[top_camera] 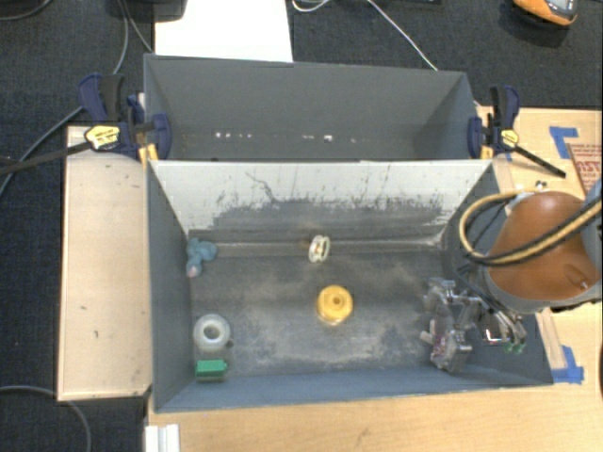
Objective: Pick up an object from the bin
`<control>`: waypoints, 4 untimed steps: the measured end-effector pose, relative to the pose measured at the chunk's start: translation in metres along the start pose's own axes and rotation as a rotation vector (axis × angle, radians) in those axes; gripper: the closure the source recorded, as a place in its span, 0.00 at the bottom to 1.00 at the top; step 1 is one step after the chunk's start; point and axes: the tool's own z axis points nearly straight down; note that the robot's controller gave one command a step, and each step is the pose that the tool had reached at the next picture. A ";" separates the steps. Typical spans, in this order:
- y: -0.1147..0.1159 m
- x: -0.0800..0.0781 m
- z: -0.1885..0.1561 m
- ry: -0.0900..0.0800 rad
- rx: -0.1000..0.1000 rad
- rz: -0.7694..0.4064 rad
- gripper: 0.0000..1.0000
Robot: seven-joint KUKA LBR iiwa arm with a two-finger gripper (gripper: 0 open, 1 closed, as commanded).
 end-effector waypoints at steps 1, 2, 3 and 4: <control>-0.011 0.001 0.001 0.002 -0.004 0.025 1.00; -0.011 0.001 0.001 0.002 -0.004 0.028 1.00; -0.006 0.002 -0.094 0.006 -0.005 0.016 1.00; -0.007 -0.002 -0.167 -0.005 -0.003 0.027 1.00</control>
Offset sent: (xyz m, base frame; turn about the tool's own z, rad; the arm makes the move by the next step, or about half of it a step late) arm 0.0000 0.0000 0.0000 0.0000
